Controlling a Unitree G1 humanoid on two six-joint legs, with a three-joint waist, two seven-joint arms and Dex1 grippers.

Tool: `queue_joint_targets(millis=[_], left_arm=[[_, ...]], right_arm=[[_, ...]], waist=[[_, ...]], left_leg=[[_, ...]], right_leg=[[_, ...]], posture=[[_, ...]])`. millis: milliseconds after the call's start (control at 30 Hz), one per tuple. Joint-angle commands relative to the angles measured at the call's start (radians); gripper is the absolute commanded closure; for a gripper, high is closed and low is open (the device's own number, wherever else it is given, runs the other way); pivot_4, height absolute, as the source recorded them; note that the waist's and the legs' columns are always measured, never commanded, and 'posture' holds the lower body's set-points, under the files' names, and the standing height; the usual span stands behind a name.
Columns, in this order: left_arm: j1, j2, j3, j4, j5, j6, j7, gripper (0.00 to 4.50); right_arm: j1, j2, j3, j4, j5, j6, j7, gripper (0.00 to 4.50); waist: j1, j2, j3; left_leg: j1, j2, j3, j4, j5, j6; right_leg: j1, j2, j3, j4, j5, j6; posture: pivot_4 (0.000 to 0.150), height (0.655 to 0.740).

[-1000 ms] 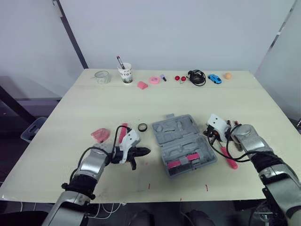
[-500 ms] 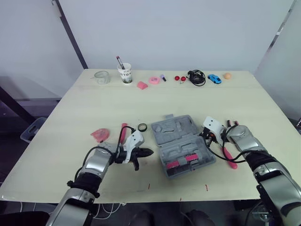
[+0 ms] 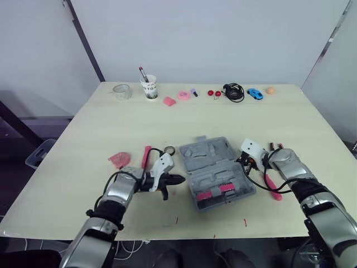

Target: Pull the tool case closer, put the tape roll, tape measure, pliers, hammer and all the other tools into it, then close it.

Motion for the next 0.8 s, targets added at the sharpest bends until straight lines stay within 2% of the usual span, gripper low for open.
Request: queue_joint_targets(millis=[33,400,800], left_arm=[[-0.013,-0.016,-0.021,0.026,0.027,-0.009,0.005,4.50],[-0.053,-0.061,-0.018,0.098,0.053,-0.063,0.026,4.50],[-0.027,-0.030,-0.026,0.059,0.052,-0.049,-0.023,4.50]], right_arm=[[-0.004,0.002,-0.006,-0.029,0.000,-0.009,0.012,4.46],[0.052,-0.009,0.005,-0.135,0.015,0.067,0.082,4.46],[0.132,-0.027,0.015,-0.318,0.036,0.200,0.153,4.46]], waist=[[0.000,0.000,0.000],[0.003,0.000,0.000],[0.000,0.001,-0.001]], left_leg=[[0.000,0.000,0.000,0.000,0.000,0.000],[0.000,0.000,-0.001,0.001,0.000,0.000],[0.000,0.000,-0.002,0.001,0.000,0.000]], right_leg=[[0.000,0.000,0.000,0.000,0.000,0.000],[0.000,0.000,0.000,0.002,0.000,0.000],[0.000,0.001,0.000,0.003,0.000,0.000]], posture=[[0.150,0.7400],[0.150,0.7400],[0.150,0.7400]])
